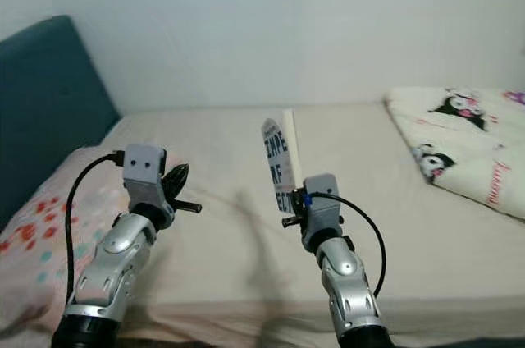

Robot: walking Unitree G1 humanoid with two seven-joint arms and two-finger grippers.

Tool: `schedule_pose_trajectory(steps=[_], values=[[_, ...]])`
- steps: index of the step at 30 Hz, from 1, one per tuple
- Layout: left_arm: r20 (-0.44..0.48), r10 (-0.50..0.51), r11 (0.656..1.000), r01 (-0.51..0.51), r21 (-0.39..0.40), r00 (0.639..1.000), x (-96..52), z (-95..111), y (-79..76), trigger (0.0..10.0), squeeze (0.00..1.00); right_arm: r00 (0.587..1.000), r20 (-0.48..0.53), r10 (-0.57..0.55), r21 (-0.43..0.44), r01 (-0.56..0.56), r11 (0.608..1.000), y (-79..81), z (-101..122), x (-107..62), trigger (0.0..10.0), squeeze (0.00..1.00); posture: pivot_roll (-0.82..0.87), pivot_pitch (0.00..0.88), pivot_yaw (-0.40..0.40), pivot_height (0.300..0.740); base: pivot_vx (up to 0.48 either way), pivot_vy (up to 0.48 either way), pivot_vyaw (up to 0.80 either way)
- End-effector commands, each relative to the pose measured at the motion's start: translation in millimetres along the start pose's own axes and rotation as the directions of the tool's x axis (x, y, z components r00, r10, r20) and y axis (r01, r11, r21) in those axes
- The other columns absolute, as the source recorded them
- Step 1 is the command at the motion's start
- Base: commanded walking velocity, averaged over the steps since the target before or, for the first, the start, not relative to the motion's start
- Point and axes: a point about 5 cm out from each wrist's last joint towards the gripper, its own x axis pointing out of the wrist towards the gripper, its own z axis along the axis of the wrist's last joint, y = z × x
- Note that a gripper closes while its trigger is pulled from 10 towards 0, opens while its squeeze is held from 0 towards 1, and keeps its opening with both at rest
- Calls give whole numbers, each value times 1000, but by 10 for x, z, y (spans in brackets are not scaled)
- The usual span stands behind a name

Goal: Clean up the room

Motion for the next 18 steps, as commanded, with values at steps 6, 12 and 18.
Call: schedule_pose_trajectory(steps=[6,12,18], values=[[-31,27,1000,-27,1,999,-9,-56,58,10000,0,999,37,37,2,-37,999,70,83,41,10000,0,22,0,18,740,0,0,800],[-30,30,1000,-30,9,999,2,-54,67,10000,0,999,33,36,20,-36,999,65,72,41,10000,0,20,0,13,740,0,0,667],[-43,21,1000,-21,11,999,0,-72,65,10000,0,999,25,32,27,-32,999,50,59,32,10000,0,19,0,15,740,0,0,0]])
